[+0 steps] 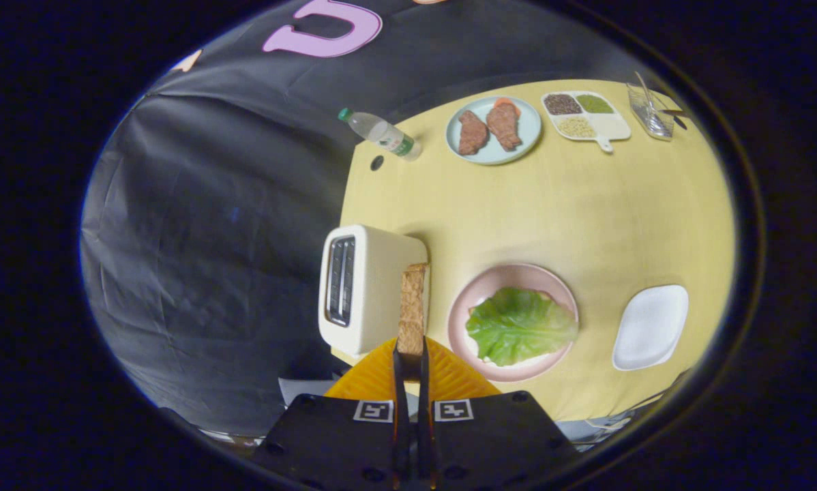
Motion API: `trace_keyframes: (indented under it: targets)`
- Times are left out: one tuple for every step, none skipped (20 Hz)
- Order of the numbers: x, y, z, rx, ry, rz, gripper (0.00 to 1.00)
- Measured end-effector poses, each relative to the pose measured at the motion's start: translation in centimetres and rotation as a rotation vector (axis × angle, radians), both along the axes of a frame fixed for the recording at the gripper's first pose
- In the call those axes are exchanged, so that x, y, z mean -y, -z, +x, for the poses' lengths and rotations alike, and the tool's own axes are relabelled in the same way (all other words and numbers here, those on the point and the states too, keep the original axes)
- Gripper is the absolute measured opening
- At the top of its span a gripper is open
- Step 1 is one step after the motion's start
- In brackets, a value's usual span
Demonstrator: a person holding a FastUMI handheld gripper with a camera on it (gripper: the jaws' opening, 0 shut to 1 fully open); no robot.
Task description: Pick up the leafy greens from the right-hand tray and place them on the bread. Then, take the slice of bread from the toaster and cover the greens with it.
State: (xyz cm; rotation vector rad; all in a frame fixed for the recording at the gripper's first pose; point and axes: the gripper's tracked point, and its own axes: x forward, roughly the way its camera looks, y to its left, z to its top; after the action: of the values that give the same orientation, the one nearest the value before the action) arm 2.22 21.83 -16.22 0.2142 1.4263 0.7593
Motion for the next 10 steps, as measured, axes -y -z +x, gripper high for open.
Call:
trace_keyframes:
  targets:
    - [0.5,1.1,-0.6,-0.016,-0.014,-0.002,0.08]
    - [1.1,2.2,-1.0,-0.035,-0.029,0.0,0.08]
    - [1.5,3.1,-1.5,-0.054,-0.043,0.006,0.08]
    - [1.9,4.3,-1.7,-0.075,-0.049,0.008,0.08]
    - [2.4,5.5,-2.1,-0.099,-0.055,0.002,0.08]
    - [2.9,6.7,-2.2,-0.114,-0.061,-0.011,0.08]
    - [3.2,7.6,-2.5,-0.125,-0.079,-0.023,0.08]
    - [3.6,8.7,-2.1,-0.126,-0.104,-0.035,0.08]
    - [3.9,9.5,-2.0,-0.117,-0.131,-0.042,0.08]
    - [4.3,10.3,-1.6,-0.105,-0.149,-0.054,0.08]
